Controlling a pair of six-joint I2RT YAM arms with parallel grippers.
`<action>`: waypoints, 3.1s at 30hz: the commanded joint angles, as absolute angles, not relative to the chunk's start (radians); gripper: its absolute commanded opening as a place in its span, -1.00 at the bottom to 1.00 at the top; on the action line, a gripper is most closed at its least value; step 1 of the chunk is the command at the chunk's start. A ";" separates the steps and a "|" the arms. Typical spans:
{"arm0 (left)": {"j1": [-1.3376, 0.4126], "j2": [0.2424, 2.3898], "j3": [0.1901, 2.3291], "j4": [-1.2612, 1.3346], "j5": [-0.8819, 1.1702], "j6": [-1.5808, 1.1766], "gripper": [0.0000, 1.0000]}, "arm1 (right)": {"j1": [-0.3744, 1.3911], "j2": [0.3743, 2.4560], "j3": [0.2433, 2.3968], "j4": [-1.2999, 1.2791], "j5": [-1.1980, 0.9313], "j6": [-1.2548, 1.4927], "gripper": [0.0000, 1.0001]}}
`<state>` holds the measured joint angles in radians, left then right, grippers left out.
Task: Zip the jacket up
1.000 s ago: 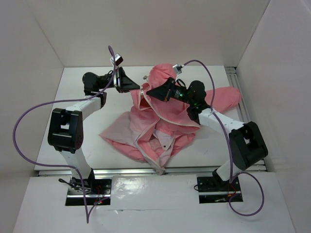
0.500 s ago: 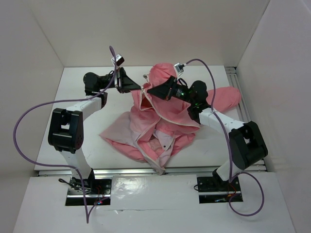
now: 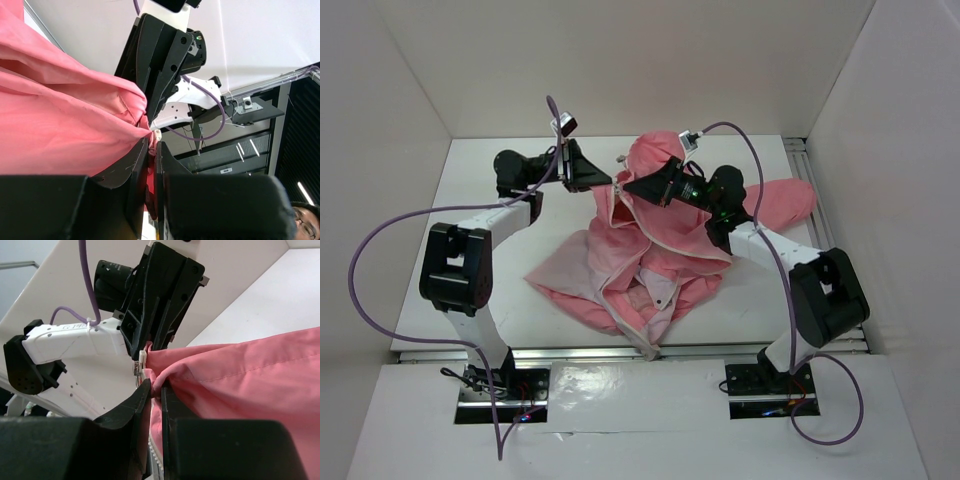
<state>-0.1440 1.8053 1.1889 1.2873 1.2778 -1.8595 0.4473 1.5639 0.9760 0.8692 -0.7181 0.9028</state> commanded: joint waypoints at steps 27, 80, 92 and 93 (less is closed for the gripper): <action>-0.193 1.611 1.118 1.236 1.261 -1.347 -1.00 | 0.460 1.434 0.994 0.839 -0.661 0.836 -1.00; -0.184 1.694 1.150 1.483 1.270 -1.551 -1.00 | 0.453 1.420 0.930 0.769 -0.741 0.796 -1.00; -0.175 1.694 1.150 1.465 1.270 -1.542 -1.00 | 0.443 1.390 0.920 0.759 -0.732 0.796 -1.00; -0.175 1.694 1.141 1.465 1.270 -1.542 -1.00 | 0.443 1.390 0.920 0.759 -0.732 0.787 -1.00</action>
<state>-0.1799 1.6981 1.1172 1.2797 1.2568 -1.5490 0.4423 1.4181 0.8917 0.7456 -0.7258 0.8124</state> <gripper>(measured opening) 0.226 0.166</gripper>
